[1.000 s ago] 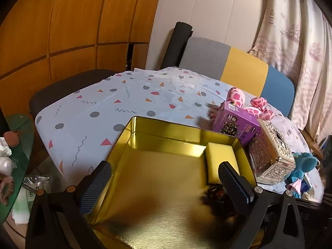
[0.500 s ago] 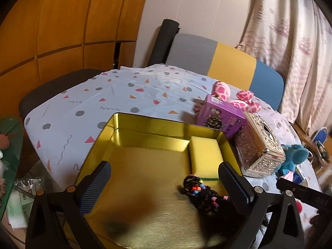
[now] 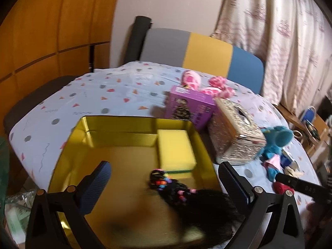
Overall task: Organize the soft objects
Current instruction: 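Carry the black-haired doll into the gold tray and release it with the right tool, then grasp the large blue plush toy with the left tool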
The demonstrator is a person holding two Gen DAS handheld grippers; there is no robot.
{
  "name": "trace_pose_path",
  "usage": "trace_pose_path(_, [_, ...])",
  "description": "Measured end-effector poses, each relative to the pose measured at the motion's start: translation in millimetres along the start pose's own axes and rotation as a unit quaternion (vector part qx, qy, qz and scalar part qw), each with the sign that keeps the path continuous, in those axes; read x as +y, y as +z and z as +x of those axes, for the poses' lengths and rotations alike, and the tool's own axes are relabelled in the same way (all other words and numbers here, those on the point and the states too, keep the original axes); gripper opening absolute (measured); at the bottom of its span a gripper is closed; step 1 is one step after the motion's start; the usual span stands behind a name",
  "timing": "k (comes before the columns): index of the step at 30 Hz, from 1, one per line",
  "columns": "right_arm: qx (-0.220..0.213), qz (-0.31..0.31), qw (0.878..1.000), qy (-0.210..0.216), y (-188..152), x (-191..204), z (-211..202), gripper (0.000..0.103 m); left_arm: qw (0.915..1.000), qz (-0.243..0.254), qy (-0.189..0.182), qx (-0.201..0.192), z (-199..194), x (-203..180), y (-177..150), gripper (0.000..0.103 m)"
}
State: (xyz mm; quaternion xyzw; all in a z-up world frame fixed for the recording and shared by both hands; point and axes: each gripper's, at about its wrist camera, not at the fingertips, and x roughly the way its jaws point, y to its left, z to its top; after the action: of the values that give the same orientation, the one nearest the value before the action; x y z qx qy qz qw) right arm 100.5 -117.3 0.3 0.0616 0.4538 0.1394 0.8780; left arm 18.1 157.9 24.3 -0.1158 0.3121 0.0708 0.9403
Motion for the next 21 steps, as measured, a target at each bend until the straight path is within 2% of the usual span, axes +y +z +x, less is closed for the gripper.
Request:
trace_pose_path(5, [-0.019, 0.018, 0.999, -0.038, 9, -39, -17, 0.052, 0.9993, 0.033, -0.019, 0.001, 0, -24, 8, 0.103])
trace_pose_path(8, [-0.036, 0.034, 0.996, -0.071, 20, -68, -29, 0.052, 0.9976, 0.051, -0.046, 0.003, 0, -43, 17, 0.103])
trace_pose_path(10, [-0.048, 0.046, 0.993, -0.095, 27, -87, -36, 0.052, 0.9954, 0.055, -0.077, 0.012, 1, -57, 26, 0.103])
trace_pose_path(15, [-0.080, 0.073, 0.979, -0.170, 43, -135, -46, 0.052, 0.9883, 0.078, -0.128, 0.027, 9, -99, 50, 0.103])
trace_pose_path(18, [-0.094, 0.089, 0.975, -0.179, 46, -155, -45, 0.052, 0.9832, 0.112, -0.141, 0.031, 17, -132, 63, 0.103])
trace_pose_path(21, [-0.086, 0.127, 0.975, -0.158, 43, -173, -38, 0.051, 0.9769, 0.140, -0.154, 0.050, 29, -162, 71, 0.103])
